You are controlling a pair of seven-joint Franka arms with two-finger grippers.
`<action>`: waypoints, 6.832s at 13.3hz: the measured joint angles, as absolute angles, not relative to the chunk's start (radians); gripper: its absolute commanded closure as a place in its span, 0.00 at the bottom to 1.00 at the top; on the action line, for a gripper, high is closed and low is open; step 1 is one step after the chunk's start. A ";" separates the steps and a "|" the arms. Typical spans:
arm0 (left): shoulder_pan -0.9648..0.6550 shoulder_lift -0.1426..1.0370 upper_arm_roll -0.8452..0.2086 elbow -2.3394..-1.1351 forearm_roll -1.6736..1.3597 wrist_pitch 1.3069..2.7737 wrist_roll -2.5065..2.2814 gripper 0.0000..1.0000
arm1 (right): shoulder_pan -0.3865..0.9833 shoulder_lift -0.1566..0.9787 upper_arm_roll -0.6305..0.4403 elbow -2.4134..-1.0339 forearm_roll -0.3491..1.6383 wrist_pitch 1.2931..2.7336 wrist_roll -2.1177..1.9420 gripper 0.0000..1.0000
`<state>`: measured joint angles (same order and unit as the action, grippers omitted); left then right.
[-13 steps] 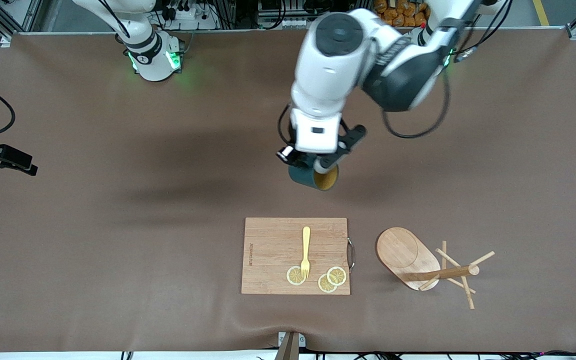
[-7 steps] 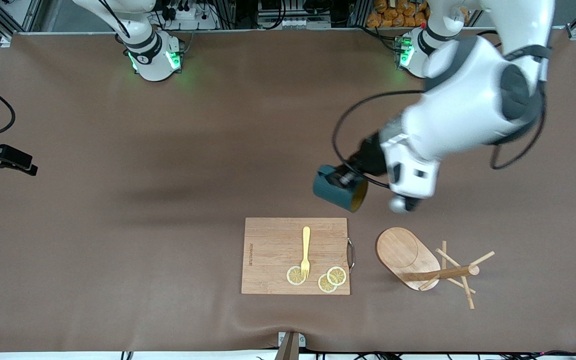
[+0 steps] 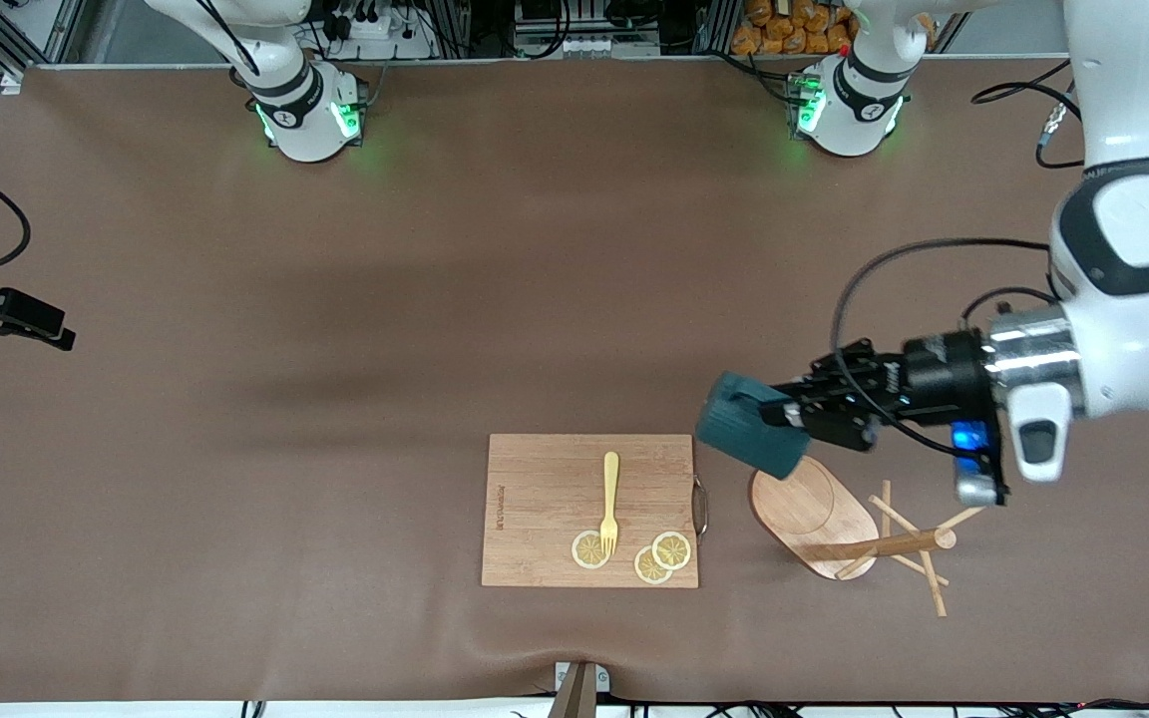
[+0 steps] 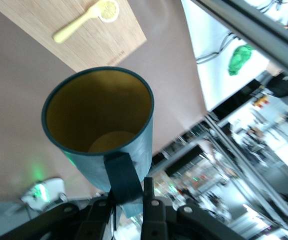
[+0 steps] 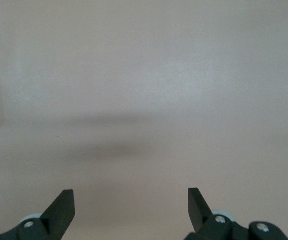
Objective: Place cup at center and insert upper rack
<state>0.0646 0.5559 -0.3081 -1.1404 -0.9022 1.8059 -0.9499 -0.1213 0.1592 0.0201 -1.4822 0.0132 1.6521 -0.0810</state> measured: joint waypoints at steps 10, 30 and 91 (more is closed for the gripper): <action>0.170 0.705 -0.189 -1.146 -1.154 1.654 -0.640 1.00 | -0.121 0.159 0.020 -1.482 0.013 1.652 -0.081 0.00; 0.265 0.833 -0.169 -1.153 -1.238 1.534 -0.416 1.00 | -0.121 0.159 0.020 -1.478 0.014 1.653 -0.081 0.00; 0.030 -0.006 -0.161 -1.499 0.100 1.432 -0.137 0.00 | -0.099 0.158 0.043 -1.423 0.062 1.589 -0.079 0.00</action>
